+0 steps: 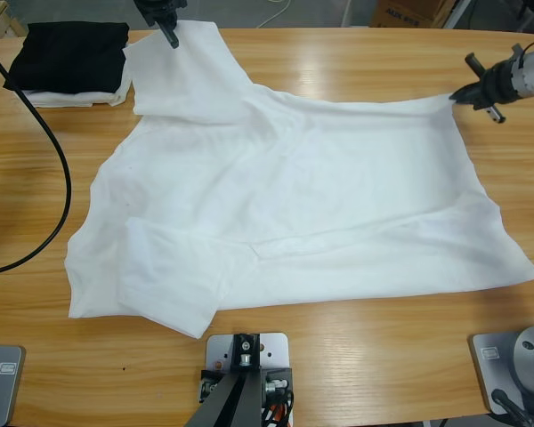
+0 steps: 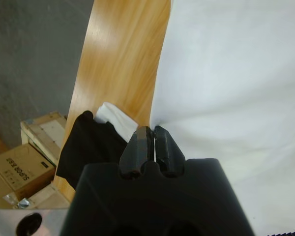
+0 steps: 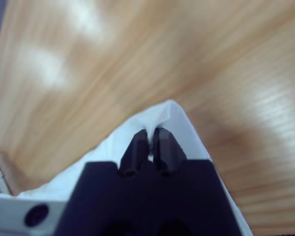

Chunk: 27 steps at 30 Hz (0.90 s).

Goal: Fold clothes

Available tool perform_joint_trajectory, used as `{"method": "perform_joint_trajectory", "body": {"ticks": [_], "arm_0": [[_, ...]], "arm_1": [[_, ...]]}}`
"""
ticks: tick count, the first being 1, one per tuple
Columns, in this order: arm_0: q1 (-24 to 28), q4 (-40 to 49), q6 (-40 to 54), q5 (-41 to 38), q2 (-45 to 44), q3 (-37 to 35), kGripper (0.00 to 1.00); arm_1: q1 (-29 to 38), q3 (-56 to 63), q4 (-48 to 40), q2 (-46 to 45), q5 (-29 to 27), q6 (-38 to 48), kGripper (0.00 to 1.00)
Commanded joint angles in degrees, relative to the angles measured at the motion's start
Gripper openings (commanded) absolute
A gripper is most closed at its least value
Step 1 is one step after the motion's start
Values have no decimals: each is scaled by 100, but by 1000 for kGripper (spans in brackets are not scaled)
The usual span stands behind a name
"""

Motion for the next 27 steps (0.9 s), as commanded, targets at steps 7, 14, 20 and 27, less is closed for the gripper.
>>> {"method": "perform_joint_trajectory", "body": {"ticks": [7,14,20,27], "arm_0": [[72,138,-172,86,290,69,0],[123,799,-434,-199,15,72,0],[-221,1170,-747,-523,-405,209,0],[-974,1615,-1112,-886,-1016,958,0]], "arm_1": [[-216,432,-1238,-275,377,410,0],[-216,676,-494,-931,410,393,0],[-216,947,-229,-1351,574,358,0],[-216,1126,515,-1773,639,257,0]]}}
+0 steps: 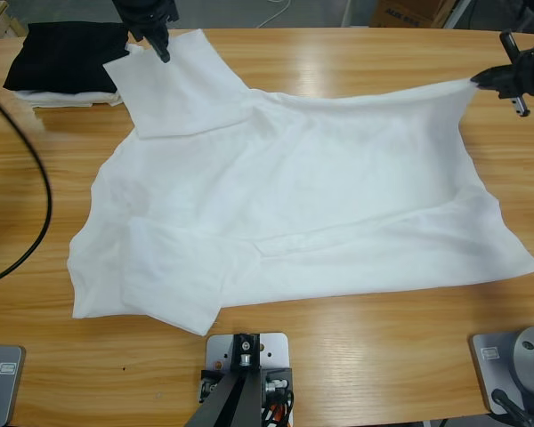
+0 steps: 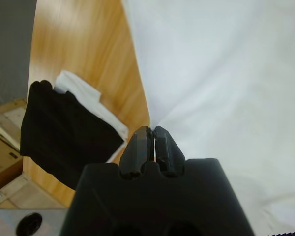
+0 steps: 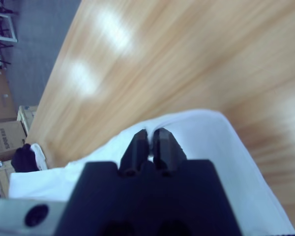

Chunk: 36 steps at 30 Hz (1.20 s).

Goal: Fold clothes

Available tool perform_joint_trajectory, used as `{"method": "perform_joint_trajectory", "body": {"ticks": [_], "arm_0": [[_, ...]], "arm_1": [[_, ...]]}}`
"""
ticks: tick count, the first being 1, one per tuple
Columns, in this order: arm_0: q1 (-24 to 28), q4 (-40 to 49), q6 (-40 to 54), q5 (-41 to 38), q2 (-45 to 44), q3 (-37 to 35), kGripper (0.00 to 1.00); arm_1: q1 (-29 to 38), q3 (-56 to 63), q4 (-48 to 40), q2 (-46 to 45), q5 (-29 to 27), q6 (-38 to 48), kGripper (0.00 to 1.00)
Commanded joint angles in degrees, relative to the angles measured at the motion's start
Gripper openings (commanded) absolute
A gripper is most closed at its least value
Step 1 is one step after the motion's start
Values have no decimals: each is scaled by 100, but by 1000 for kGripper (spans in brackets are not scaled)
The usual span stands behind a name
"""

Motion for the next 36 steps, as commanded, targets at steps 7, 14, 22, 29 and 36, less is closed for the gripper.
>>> {"method": "perform_joint_trajectory", "body": {"ticks": [7,14,22,29,36], "arm_0": [[-1311,963,-848,-700,-1231,1543,0],[-1523,963,-980,-746,-1927,2425,0],[-1652,971,-971,-895,-2554,3200,0],[-2198,989,-997,-1221,-2711,3372,0],[-2358,993,-1041,-1316,-3119,3859,0]], "arm_1": [[-59,631,1031,-969,222,-141,0],[-59,744,1439,-1310,229,-199,0],[-59,760,2265,-1686,62,-286,0],[-59,786,2681,-1962,-40,-330,0],[-109,640,3467,-2222,-412,-383,0]]}}
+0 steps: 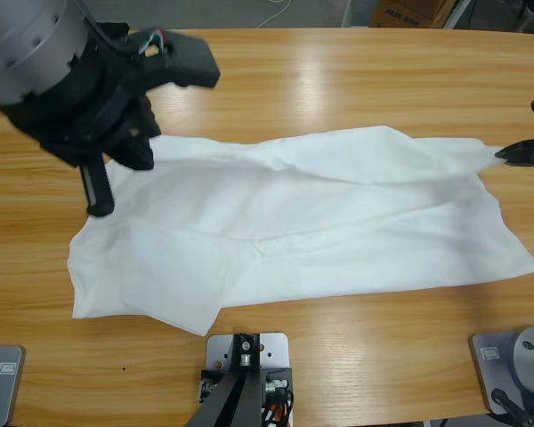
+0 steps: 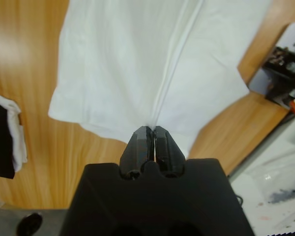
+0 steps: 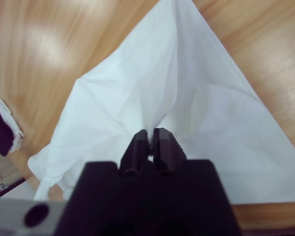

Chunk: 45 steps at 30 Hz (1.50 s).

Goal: Fold clothes

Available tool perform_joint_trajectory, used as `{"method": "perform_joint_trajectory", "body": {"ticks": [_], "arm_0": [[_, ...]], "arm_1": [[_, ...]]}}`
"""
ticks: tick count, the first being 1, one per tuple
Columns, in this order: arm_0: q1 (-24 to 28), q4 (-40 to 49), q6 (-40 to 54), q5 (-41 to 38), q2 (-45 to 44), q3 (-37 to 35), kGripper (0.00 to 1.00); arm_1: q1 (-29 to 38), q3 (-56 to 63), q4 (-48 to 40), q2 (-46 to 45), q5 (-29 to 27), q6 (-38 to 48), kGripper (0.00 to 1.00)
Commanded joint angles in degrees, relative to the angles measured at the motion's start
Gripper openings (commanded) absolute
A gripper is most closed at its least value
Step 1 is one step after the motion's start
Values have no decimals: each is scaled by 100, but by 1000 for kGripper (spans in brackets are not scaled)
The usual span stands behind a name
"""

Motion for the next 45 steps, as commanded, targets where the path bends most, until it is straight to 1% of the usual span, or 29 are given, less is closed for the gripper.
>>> {"method": "perform_joint_trajectory", "body": {"ticks": [1,5,7,10,14,20,24,28,29,30,31,32,33,37,39,40,41,43,44,45], "arm_0": [[-175,867,-109,-125,-522,649,0],[-228,871,-108,-227,-800,972,0],[-298,867,-146,-306,-896,1167,0],[-388,865,-224,-441,-882,1318,0],[-520,857,-296,-612,-689,1267,0],[-606,857,-391,-775,-569,1257,0],[-624,857,-412,-814,-518,1248,0],[-625,857,-403,-860,-487,1259,0],[-627,857,-403,-867,-487,1269,0],[-631,857,-403,-877,-487,1276,0],[-627,857,-403,-884,-487,1287,0],[-631,857,-403,-888,-487,1294,0],[-632,857,-399,-893,-487,1301,0],[-631,858,-391,-895,-467,1301,0],[-629,857,-384,-902,-452,1299,0],[-631,857,-377,-902,-444,1296,0],[-631,857,-373,-902,-434,1296,0],[-631,857,-359,-902,-415,1290,0],[-627,857,-359,-902,-406,1282,0],[-632,857,-359,-902,-399,1273,0]], "arm_1": [[-111,-1,872,-387,-570,-103,0],[-121,37,1200,-481,-1053,-274,0],[-121,46,1220,-474,-1139,-391,0],[-121,41,1116,-311,-1130,-490,0],[-121,-38,1010,107,-1065,-585,0],[-165,-42,1014,311,-998,-594,0],[-163,-61,1190,332,-974,-553,0],[-165,-68,1497,339,-1006,-238,0],[-165,-66,1550,327,-1028,-131,63],[-165,-81,1629,345,-1067,-45,526],[-165,-132,1749,408,-1106,6,922],[-165,-144,1882,419,-1259,39,998],[-165,-158,2016,341,-1477,132,1000],[-105,-307,2213,-191,-1942,180,1000],[42,-427,2186,-330,-1939,120,1000],[151,-469,2118,-318,-1830,18,978],[301,-504,2012,-309,-1658,-107,843],[612,-520,1733,-321,-1331,-319,448],[705,-516,1615,-304,-1281,-365,253],[742,-511,1490,-262,-1231,-374,113]]}}
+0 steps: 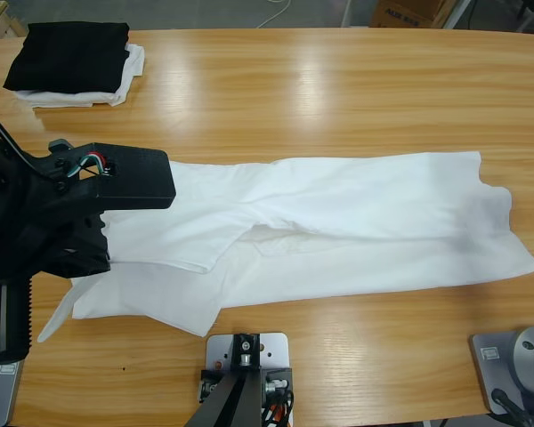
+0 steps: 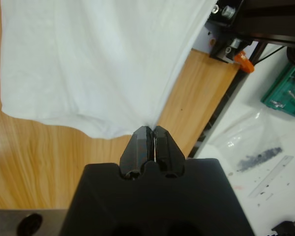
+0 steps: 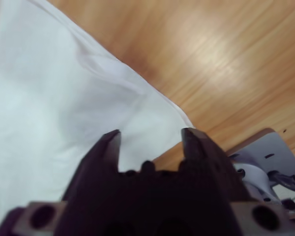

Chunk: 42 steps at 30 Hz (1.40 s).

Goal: Fold clothes

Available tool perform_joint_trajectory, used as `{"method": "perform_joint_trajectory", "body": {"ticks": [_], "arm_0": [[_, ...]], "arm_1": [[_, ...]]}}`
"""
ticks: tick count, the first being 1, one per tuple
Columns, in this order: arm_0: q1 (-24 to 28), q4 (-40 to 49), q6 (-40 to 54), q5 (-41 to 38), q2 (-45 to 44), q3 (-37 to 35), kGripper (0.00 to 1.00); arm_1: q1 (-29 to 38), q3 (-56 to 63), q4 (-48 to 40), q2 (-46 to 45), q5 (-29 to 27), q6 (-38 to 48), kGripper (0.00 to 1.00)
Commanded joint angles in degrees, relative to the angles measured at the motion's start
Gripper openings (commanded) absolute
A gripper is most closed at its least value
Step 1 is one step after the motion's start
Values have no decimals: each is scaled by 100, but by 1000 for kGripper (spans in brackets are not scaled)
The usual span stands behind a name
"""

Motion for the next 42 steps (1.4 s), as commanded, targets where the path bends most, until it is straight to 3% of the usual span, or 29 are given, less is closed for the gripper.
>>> {"method": "perform_joint_trajectory", "body": {"ticks": [1,5,12,14,17,20,26,42], "arm_0": [[-40,856,-5,-99,319,133,0],[13,856,25,-101,419,101,0],[693,847,765,262,1047,-433,0],[769,847,1124,235,1314,-546,0],[823,838,1514,168,1703,-707,0],[874,838,1735,130,2042,-983,0],[1089,847,1886,423,2415,-1628,0],[1295,847,1934,884,3283,-2367,0]], "arm_1": [[689,-88,-720,-58,674,-433,70],[960,-56,-1205,112,1076,-435,74],[1034,39,-1374,337,1108,-413,96],[1043,79,-1462,393,1113,-413,98],[1043,97,-1569,559,1108,-413,186],[1046,113,-1692,712,1126,-413,186],[1052,201,-1922,980,1134,-422,186],[1060,589,-2225,1016,1134,-422,186]]}}
